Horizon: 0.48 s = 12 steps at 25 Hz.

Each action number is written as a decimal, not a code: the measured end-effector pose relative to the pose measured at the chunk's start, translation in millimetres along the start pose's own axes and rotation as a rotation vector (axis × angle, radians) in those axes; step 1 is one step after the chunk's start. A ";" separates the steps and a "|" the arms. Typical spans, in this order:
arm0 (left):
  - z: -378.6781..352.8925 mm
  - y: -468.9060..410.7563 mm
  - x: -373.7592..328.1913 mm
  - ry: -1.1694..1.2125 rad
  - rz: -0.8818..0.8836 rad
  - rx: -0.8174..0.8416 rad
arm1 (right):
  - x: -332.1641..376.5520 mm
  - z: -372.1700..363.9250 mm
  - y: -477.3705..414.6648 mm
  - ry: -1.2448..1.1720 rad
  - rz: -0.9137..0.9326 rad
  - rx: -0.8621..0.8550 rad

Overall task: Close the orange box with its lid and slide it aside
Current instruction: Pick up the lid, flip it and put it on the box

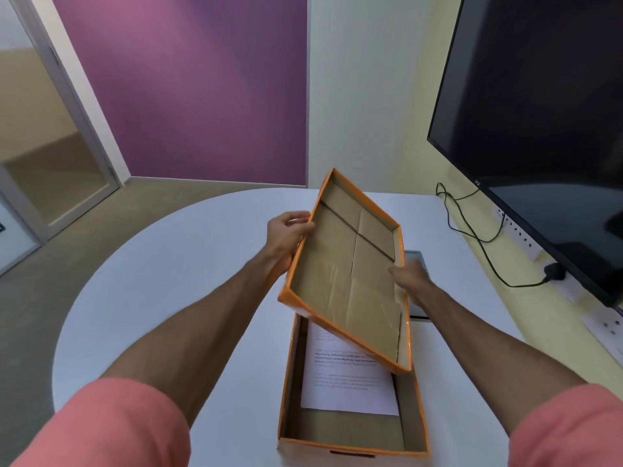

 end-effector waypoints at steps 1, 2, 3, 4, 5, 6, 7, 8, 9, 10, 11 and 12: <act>-8.3 1.2 -9.6 0.007 -0.019 0.014 | 22.9 5.8 4.3 0.019 0.080 -0.041; -17.4 3.1 -17.9 0.013 -0.039 0.027 | 48.5 9.8 10.1 -0.018 0.159 -0.058; -27.1 5.7 -25.0 0.017 -0.056 0.038 | 74.1 11.9 16.1 -0.102 0.215 -0.033; -37.0 8.4 -30.0 0.011 -0.066 0.045 | 98.4 12.4 21.8 -0.207 0.245 0.019; -46.7 10.6 -33.3 -0.007 -0.074 0.046 | 120.3 12.5 27.6 -0.309 0.260 0.091; -55.8 13.2 -35.7 -0.035 -0.086 0.043 | 139.6 13.5 32.5 -0.406 0.277 0.165; -64.1 15.6 -37.4 -0.059 -0.102 0.043 | 155.8 16.7 36.4 -0.472 0.295 0.211; -71.8 17.7 -39.1 -0.076 -0.119 0.051 | 167.6 21.2 37.5 -0.504 0.313 0.223; -79.0 19.2 -40.7 -0.077 -0.132 0.072 | 174.5 28.0 38.1 -0.509 0.318 0.202; -86.5 20.8 -41.6 -0.059 -0.135 0.113 | 177.1 36.1 37.6 -0.498 0.311 0.157; -93.3 22.2 -41.7 -0.024 -0.126 0.167 | 175.5 44.0 35.8 -0.490 0.287 0.097; -97.6 22.6 -40.7 0.022 -0.108 0.218 | 171.2 50.0 33.5 -0.502 0.252 0.056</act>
Point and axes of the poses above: each hand's wrist, its own y-axis away from the middle knuckle, its own z-axis out of the back of the hand, x = y × z, the point moved 8 cm from there along -y, towards the middle knuckle, and after that the axes turned 6 degrees about y, right-handed, at the moved point
